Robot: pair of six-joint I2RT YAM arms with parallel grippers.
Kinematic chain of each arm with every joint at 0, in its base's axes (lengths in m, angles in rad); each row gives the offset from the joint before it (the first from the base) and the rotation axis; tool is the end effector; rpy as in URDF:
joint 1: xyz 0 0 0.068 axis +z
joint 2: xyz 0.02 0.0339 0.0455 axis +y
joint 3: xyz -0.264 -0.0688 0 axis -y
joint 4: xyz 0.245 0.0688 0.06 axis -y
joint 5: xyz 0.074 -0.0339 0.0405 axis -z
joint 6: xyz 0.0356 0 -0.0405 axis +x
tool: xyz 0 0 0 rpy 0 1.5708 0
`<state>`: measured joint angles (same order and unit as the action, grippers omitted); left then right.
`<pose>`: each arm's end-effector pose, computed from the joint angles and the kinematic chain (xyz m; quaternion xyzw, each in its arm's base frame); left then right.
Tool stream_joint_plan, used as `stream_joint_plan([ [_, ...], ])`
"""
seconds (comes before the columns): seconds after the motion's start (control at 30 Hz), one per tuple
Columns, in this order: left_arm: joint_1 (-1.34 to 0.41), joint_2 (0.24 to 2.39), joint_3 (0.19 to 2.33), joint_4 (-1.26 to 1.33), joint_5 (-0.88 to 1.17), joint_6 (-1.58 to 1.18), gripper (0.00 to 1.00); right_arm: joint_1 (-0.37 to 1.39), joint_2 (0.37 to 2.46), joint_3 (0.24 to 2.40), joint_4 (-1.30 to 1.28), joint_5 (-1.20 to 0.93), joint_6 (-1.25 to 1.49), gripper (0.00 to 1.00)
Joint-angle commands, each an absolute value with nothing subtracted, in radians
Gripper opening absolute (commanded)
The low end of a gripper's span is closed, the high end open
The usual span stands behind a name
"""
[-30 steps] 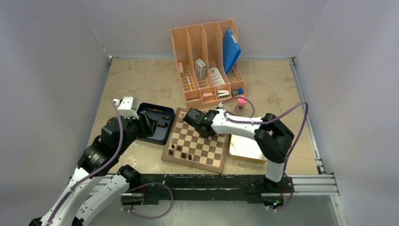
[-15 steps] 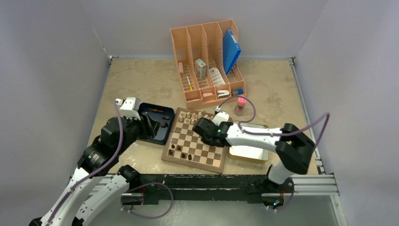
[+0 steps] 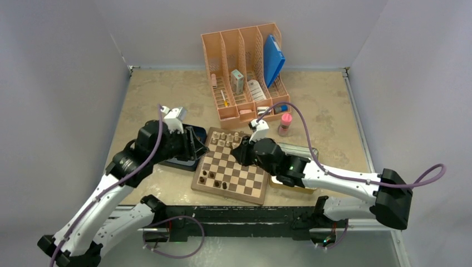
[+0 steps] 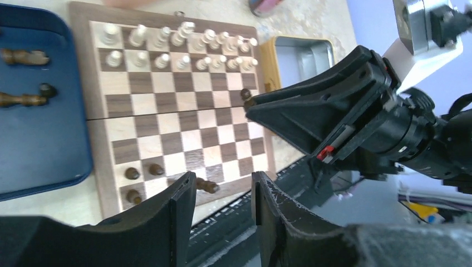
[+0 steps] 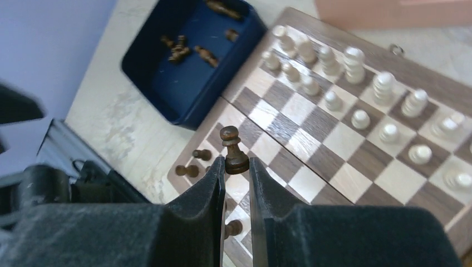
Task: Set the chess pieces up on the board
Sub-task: Place the chess piece on the chessboard.
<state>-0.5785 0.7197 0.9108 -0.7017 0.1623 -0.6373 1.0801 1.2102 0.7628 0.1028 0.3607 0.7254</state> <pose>0.1190 -0.0846 0.3396 0.0157 0.8608 -0.3452 0.3737 0.1405 0.2364 0.2724 -0.0404 0.8102 0.3535 0.4658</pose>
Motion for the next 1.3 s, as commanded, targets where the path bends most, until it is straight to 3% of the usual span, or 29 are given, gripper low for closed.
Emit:
stream_joint_plan([
  [0.0,-0.581,0.86,1.046,-0.724,0.344,-0.694,0.4,1.087,1.113,0.683,0.428,0.194,0.452,0.06],
  [0.3,-0.58,1.014,1.08,-0.584,0.599,-0.736,0.4,1.106,1.036,0.644,0.506,0.067,0.366,0.08],
  [0.53,-0.58,1.037,1.048,-0.501,0.619,-0.759,0.39,1.109,1.018,0.624,0.529,0.047,0.41,0.08],
  [0.93,-0.58,1.05,1.037,-0.514,0.604,-0.741,0.25,1.109,1.003,0.617,0.545,0.066,0.423,0.09],
  [1.17,-0.58,1.036,1.047,-0.541,0.58,-0.731,0.26,1.109,1.003,0.614,0.522,0.122,0.435,0.08],
  [1.27,-0.581,1.031,1.04,-0.536,0.583,-0.735,0.22,1.109,0.991,0.607,0.524,0.132,0.435,0.08],
])
